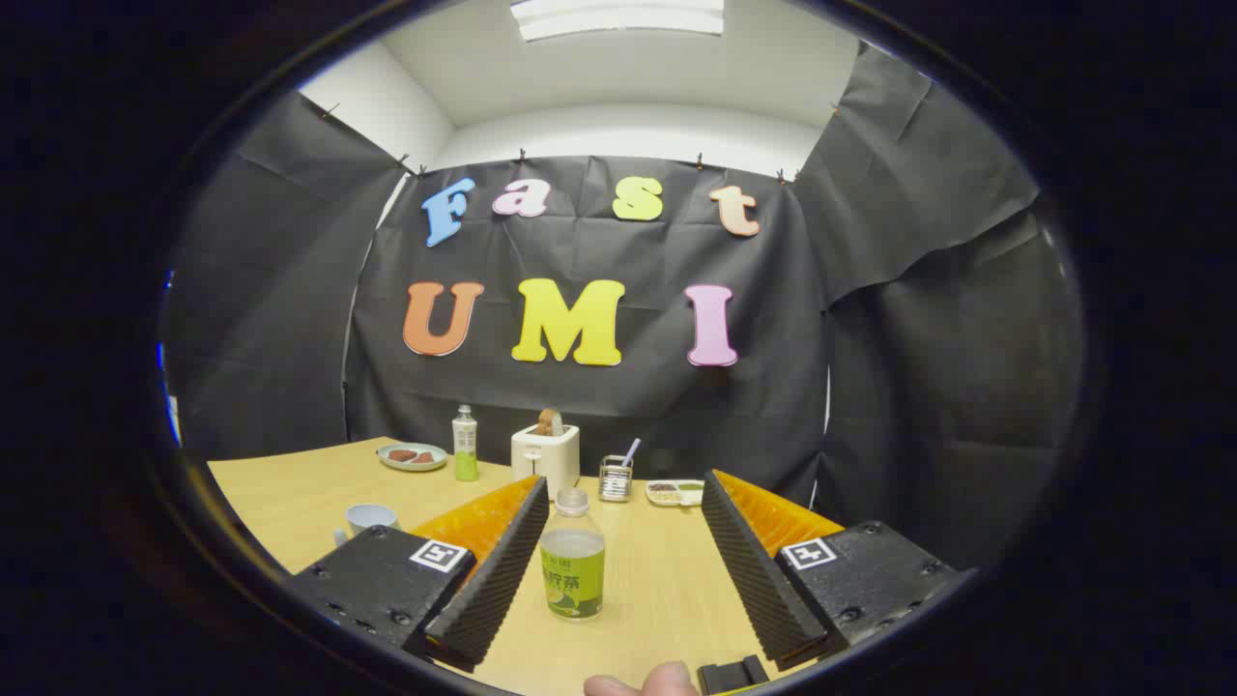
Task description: Take the bottle from table, then pour the juice into the cup, finally place the bottle on the coaster
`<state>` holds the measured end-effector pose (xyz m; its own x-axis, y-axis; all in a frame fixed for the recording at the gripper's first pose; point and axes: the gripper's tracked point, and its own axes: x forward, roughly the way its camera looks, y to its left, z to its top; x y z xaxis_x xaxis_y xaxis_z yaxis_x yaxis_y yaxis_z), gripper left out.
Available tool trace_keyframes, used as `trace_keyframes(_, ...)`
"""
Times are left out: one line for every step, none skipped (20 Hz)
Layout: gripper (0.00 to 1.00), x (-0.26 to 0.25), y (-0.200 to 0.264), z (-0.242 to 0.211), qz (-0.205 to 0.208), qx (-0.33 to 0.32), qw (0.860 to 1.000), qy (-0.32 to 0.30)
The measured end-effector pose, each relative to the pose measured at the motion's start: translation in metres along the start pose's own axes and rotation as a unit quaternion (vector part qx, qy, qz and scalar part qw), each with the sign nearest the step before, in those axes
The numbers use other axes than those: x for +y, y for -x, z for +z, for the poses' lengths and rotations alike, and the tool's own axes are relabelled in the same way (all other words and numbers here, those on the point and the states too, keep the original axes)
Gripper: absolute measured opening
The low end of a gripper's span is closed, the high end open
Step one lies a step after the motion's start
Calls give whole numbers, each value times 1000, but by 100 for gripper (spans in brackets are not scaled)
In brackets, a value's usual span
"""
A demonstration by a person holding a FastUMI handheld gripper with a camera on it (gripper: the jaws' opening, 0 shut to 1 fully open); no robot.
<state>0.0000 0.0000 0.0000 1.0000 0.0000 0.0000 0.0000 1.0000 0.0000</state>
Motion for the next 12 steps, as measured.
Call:
trace_keyframes(100,0,-1,-2,0,2,1000,-1)
trace_keyframes(100,0,-1,-3,0,4,1000,-3)
trace_keyframes(100,1,-1,-2,1,5,1000,-5)
trace_keyframes(100,0,-1,-1,0,4,1000,-7)
trace_keyframes(100,-1,-2,-1,-1,5,1000,-7)
trace_keyframes(100,-3,-2,-2,-4,6,1000,-7)
trace_keyframes(100,-2,-3,-4,-5,9,1000,-7)
trace_keyframes(100,-2,-5,-4,-5,12,1000,-9)
trace_keyframes(100,-2,-4,-5,-5,14,1000,-11)
trace_keyframes(100,-2,-5,-5,-5,13,1000,-12)
trace_keyframes(100,-3,-5,-5,-6,12,1000,-14)
trace_keyframes(100,-3,-7,-6,-7,13,1000,-15)
